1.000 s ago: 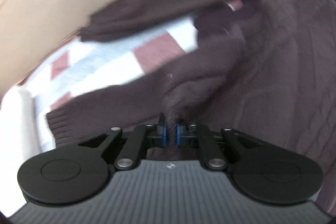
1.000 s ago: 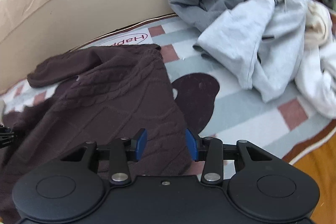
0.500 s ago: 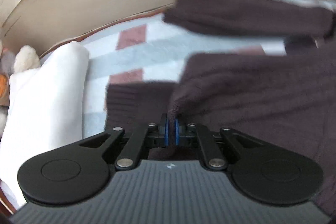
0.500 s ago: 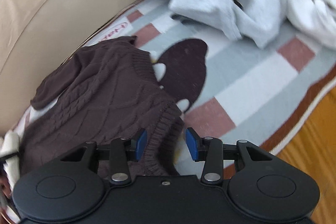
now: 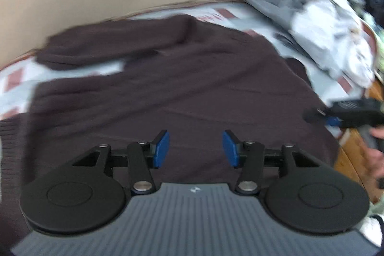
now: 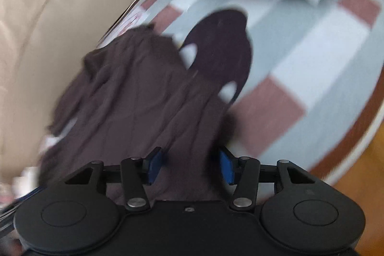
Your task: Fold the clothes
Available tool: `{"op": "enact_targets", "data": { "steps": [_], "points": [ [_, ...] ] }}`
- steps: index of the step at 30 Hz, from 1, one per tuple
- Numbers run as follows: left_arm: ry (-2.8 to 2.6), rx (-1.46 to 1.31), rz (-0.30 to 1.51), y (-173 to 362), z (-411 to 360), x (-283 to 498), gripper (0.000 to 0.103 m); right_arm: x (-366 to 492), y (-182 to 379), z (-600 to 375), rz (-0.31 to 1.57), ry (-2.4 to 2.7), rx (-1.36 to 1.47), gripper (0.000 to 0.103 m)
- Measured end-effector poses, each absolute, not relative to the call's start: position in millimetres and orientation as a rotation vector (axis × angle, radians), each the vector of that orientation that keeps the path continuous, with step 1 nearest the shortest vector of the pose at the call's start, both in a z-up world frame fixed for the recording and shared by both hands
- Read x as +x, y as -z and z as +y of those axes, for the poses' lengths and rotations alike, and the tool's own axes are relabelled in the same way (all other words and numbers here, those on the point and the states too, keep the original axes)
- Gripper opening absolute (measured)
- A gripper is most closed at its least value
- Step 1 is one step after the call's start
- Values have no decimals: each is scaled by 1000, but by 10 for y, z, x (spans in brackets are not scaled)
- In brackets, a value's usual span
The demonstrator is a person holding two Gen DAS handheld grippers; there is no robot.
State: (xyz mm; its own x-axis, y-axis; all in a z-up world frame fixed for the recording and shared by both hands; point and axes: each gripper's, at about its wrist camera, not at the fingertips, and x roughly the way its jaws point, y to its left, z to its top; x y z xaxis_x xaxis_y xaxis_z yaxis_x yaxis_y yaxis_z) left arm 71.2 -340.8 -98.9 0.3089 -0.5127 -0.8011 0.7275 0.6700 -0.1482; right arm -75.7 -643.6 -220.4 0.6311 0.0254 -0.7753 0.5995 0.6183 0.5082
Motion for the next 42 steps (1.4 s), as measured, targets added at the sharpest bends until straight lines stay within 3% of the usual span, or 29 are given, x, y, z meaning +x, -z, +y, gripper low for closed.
{"op": "enact_targets", "data": {
  "steps": [1, 2, 3, 9, 14, 17, 19, 24, 28, 30, 33, 34, 35, 36, 37, 42],
  "points": [
    [852, 258, 958, 1037, -3449, 668, 49, -735, 2198, -6409, 816, 390, 821, 51],
    [872, 250, 970, 1080, -3483, 631, 49, -722, 2174, -6364, 802, 389, 805, 37],
    [892, 225, 989, 1105, -3483, 618, 49, -716, 2127, -6303, 777, 381, 769, 13],
    [872, 63, 1061, 1160, -3203, 777, 49, -632, 1518, -5079, 627, 165, -22, 12],
    [851, -25, 1095, 1263, -3105, 982, 51, -467, 1714, -4555, 795, -46, -13, 20],
    [858, -59, 1127, 1342, -3087, 1012, 52, -526, 1693, -4655, 849, -88, 122, 29],
    [907, -70, 1122, 1366, -3142, 986, 52, -603, 1638, -4871, 857, -138, 306, 45],
    [1164, -75, 1016, 1318, -3416, 801, 50, -888, 1662, -5566, 799, -195, 842, 45],
    [1260, 73, 948, 1266, -3770, 576, 52, -1397, 1617, -5921, 709, -95, 1048, 47],
    [1247, 181, 936, 1292, -3945, 477, 53, -1537, 1607, -6112, 682, -39, 1120, 56],
    [1152, 386, 908, 1421, -4175, 359, 60, -1490, 1652, -6268, 680, 28, 1167, 57],
    [1117, 452, 903, 1479, -4242, 329, 59, -1454, 1698, -6287, 682, 37, 1177, 63],
    [1105, 488, 917, 1545, -4283, 324, 49, -1409, 1770, -6297, 692, 45, 1196, 65],
    [1089, 482, 932, 1589, -4286, 348, 25, -1363, 1842, -6307, 703, 54, 1214, 65],
    [1079, 442, 957, 1611, -4252, 409, 17, -1320, 1915, -6319, 714, 68, 1232, 65],
    [990, -55, 1137, 1639, -3709, 864, 13, -1000, 2113, -6244, 739, 129, 1228, 65]
  ]
}}
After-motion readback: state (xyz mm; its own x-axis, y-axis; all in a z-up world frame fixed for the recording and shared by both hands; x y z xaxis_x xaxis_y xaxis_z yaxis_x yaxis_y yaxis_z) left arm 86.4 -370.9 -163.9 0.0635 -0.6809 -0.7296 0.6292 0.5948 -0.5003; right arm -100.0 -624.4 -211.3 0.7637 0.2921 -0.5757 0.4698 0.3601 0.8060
